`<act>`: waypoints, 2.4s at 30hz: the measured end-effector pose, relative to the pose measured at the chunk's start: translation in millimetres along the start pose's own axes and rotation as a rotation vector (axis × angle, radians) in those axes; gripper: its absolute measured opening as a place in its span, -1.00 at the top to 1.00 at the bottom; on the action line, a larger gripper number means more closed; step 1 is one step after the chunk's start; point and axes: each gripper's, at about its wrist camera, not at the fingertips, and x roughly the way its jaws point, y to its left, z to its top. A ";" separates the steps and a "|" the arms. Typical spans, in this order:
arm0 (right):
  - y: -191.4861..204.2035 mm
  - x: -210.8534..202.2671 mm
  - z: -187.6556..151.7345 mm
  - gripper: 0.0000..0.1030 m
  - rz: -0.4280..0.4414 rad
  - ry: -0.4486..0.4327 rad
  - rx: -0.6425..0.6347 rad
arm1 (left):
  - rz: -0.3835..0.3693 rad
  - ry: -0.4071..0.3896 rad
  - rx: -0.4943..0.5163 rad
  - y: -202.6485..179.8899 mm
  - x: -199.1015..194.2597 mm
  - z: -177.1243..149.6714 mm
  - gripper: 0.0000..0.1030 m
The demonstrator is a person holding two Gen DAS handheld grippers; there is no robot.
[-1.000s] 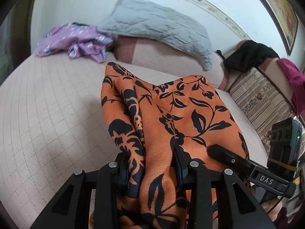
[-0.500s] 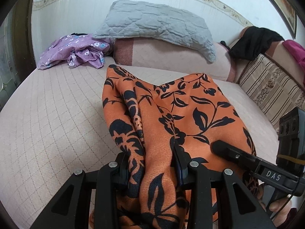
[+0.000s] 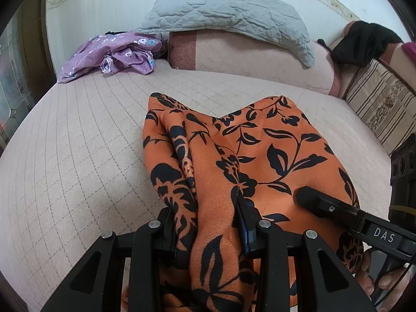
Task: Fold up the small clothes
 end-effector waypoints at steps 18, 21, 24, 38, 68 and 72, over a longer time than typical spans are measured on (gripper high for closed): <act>-19.2 22.9 -3.9 -0.20 -0.054 0.067 0.063 | 0.100 0.028 0.002 11.3 26.4 -19.5 -0.40; -15.5 21.4 -3.6 -0.28 -0.081 0.067 0.042 | 0.101 0.027 -0.007 17.2 27.1 -20.6 -0.52; -8.3 18.3 -1.9 -0.30 -0.117 0.068 0.005 | 0.099 0.034 -0.015 19.6 24.8 -19.9 -0.54; 18.2 -53.8 15.7 -0.26 -0.193 -0.260 -0.159 | 0.199 -0.081 -0.050 40.8 -16.3 -5.3 -0.54; 71.1 -78.6 -36.8 -0.03 -0.171 -0.095 -0.180 | 0.304 -0.232 -0.028 17.3 -124.7 -20.3 -0.66; 87.3 -120.9 -40.5 -0.10 -0.197 -0.185 -0.204 | 0.321 -0.292 -0.018 8.0 -157.6 -17.2 -0.72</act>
